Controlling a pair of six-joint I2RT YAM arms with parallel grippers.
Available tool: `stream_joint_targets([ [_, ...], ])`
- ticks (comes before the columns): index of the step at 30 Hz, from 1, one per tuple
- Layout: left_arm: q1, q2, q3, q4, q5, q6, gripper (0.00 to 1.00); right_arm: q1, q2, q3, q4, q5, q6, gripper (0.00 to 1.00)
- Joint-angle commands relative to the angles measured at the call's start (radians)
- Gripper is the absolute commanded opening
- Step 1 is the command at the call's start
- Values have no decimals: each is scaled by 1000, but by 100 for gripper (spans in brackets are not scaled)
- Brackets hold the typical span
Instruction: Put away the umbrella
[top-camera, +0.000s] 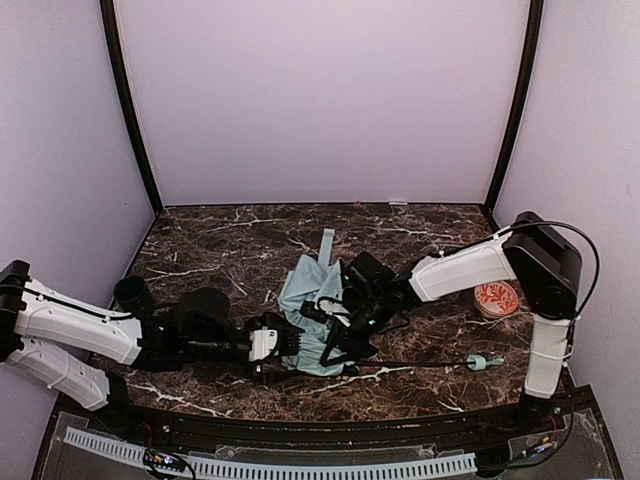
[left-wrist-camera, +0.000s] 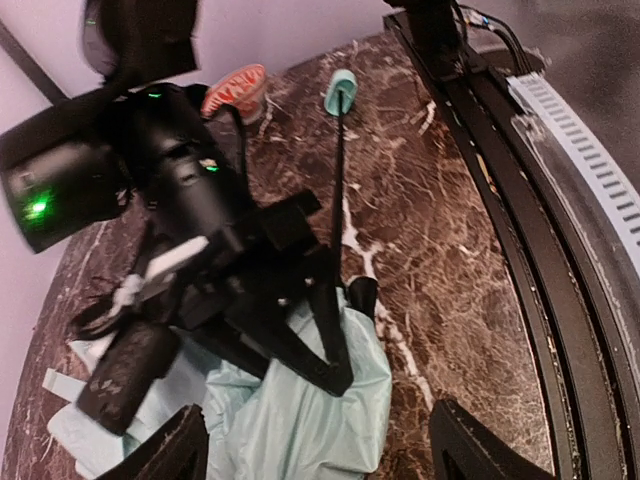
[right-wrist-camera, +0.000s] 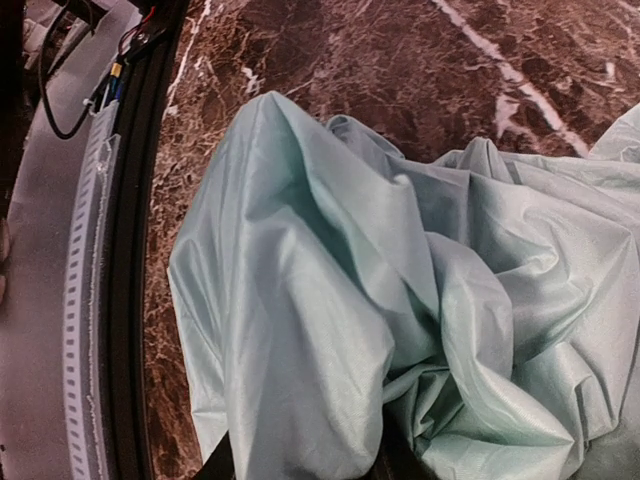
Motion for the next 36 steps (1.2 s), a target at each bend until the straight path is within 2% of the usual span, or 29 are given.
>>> stream_joint_targets([
  [1, -56, 114, 84, -179, -80, 252, 80, 2, 86, 6, -239, -97, 7, 28],
  [5, -92, 223, 126, -201, -171, 317, 81, 2, 105, 23, -290, -143, -20, 27],
  [12, -94, 349, 142, -171, -300, 296, 81, 1, 108, 59, -277, -189, -25, 28],
  [14, -93, 385, 163, -209, -328, 286, 79, -1, 102, 73, -277, -184, -20, 31],
  [20, -94, 424, 199, -300, -303, 233, 54, -30, 57, 84, -220, -182, 17, 41],
  [25, -94, 436, 233, -436, -224, 206, 41, -72, 4, 76, -203, -135, 49, 52],
  [29, -87, 476, 297, -541, -156, 165, 27, -130, -105, 38, -151, -83, 98, 55],
  [36, -25, 547, 403, -692, 10, 64, 18, -155, -350, -118, -50, 64, 139, 57],
])
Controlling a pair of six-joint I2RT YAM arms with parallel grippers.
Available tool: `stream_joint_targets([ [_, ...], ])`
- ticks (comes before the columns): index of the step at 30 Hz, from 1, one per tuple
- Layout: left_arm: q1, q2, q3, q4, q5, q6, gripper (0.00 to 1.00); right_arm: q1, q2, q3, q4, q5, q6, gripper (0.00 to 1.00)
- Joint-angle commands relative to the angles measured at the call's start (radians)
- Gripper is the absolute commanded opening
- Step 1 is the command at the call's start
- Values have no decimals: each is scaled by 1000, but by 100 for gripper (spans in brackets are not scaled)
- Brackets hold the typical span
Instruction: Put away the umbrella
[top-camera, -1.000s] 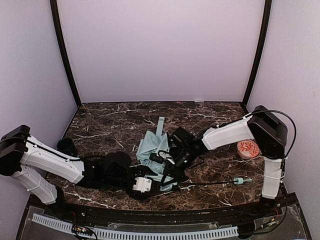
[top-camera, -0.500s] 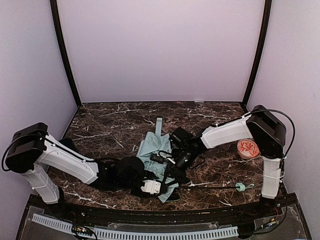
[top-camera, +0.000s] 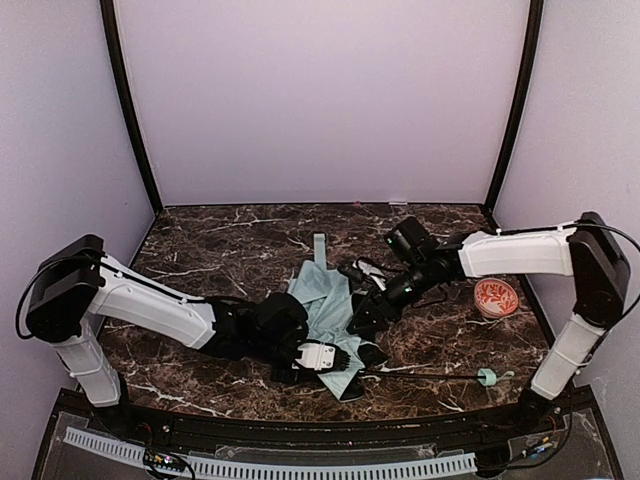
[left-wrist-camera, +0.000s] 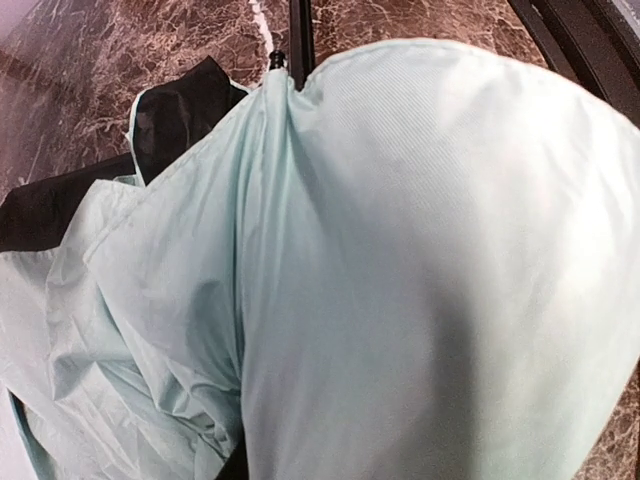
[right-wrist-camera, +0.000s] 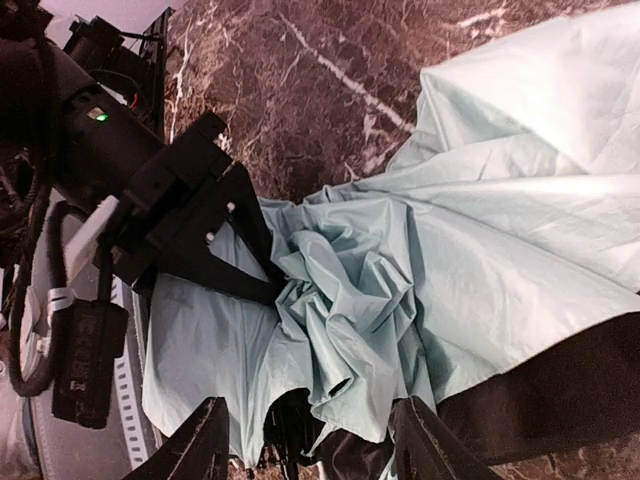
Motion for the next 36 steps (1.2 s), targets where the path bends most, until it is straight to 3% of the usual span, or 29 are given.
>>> stream_joint_targets([
  [1, 48, 85, 32, -268, 172, -95, 16, 8, -174, -106, 124, 124, 43, 57],
  [6, 124, 165, 125, -358, 304, -149, 14, 63, -393, -302, 330, 281, 38, 56],
  [12, 178, 232, 203, -456, 416, -193, 13, 314, -499, -481, 518, 544, -144, 59],
  [20, 209, 292, 266, -536, 502, -222, 12, 549, -339, -427, 554, 893, -387, 69],
  [31, 213, 307, 287, -588, 591, -187, 9, 545, -153, -425, 651, 1099, -503, 76],
  [36, 213, 315, 297, -612, 639, -168, 9, 501, -65, -406, 668, 1093, -510, 75],
])
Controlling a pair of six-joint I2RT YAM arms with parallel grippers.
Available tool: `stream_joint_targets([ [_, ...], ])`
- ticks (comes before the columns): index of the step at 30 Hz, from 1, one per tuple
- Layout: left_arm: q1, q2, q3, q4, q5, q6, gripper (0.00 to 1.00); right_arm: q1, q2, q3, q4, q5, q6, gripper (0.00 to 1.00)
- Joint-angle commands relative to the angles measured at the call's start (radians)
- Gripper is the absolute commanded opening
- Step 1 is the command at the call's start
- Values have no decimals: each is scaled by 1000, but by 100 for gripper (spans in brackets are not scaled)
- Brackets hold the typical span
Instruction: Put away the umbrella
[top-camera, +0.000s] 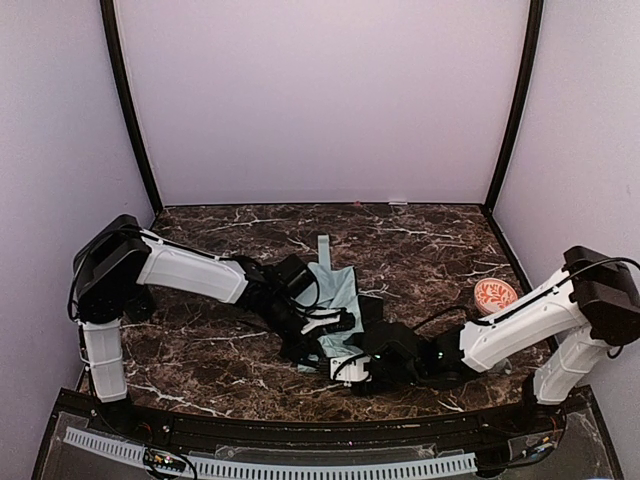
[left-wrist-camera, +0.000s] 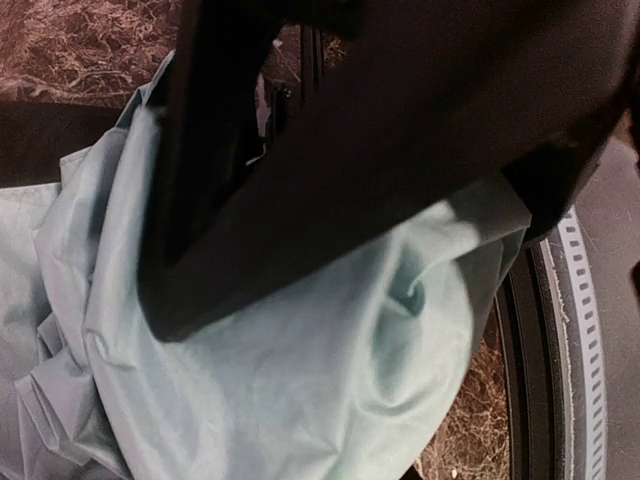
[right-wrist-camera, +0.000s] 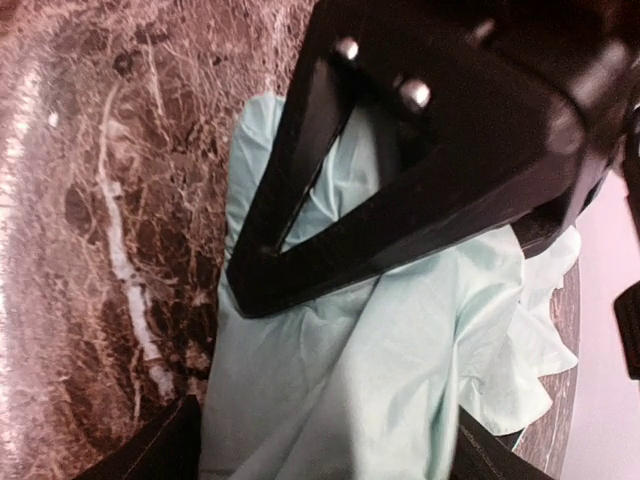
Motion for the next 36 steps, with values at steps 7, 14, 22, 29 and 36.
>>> stream_joint_targets([
  [7, -1, 68, -38, -207, 69, -25, 22, -71, 74, 64, -32, -104, 31, 41],
  [14, 45, -81, -135, 82, -161, -191, 62, -100, 77, 61, -124, -324, 165, 25],
  [22, 48, -450, -474, 545, -408, -242, 80, -169, 116, 109, -252, -519, 285, 22],
  [29, 5, -719, -759, 913, -411, -80, 67, -237, 194, 203, -403, -749, 341, 23],
  [36, -184, -665, -736, 746, -573, 178, 73, -291, 325, 329, -542, -933, 402, 23],
])
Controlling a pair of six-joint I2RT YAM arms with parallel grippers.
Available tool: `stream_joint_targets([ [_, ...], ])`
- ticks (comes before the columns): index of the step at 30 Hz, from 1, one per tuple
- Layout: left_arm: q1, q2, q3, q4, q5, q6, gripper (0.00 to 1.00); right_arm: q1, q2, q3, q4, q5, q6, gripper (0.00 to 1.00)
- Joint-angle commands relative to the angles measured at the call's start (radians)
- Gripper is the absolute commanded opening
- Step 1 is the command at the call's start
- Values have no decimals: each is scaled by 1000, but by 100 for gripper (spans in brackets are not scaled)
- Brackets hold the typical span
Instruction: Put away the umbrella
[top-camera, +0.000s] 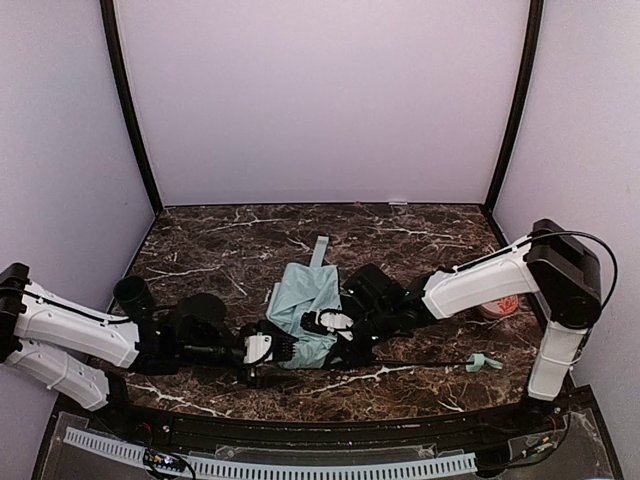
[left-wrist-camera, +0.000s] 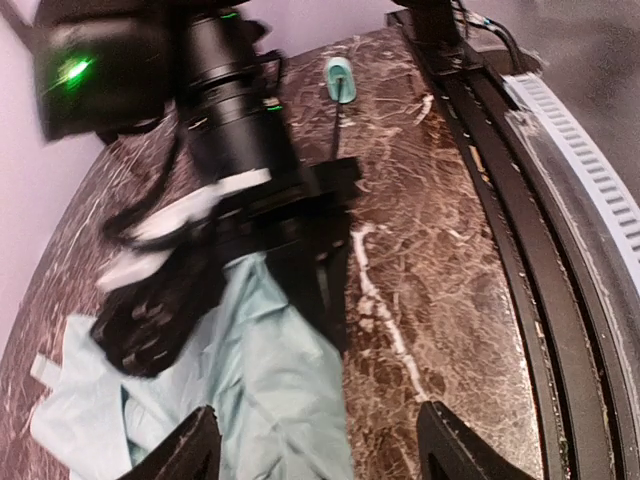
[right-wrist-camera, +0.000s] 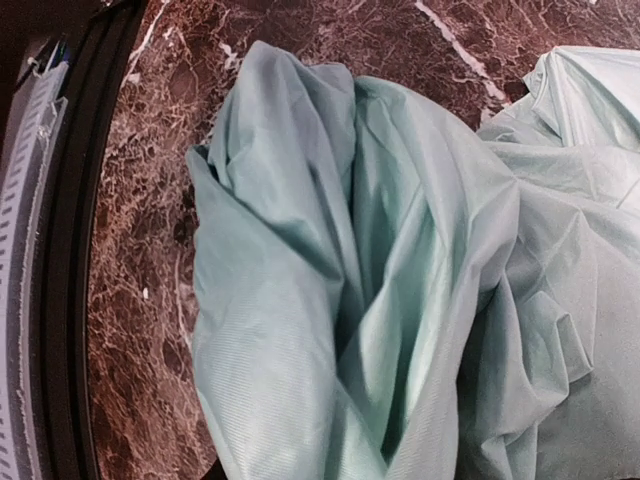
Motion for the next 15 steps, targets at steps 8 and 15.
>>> stream_joint_targets([
  [8, -117, 246, 103, -35, -294, 288, 81, -31, 200, 106, -320, -344, 50, 23],
  [15, -134, 385, 164, -111, -418, 305, 77, -42, 232, 155, -372, -365, 15, 23],
])
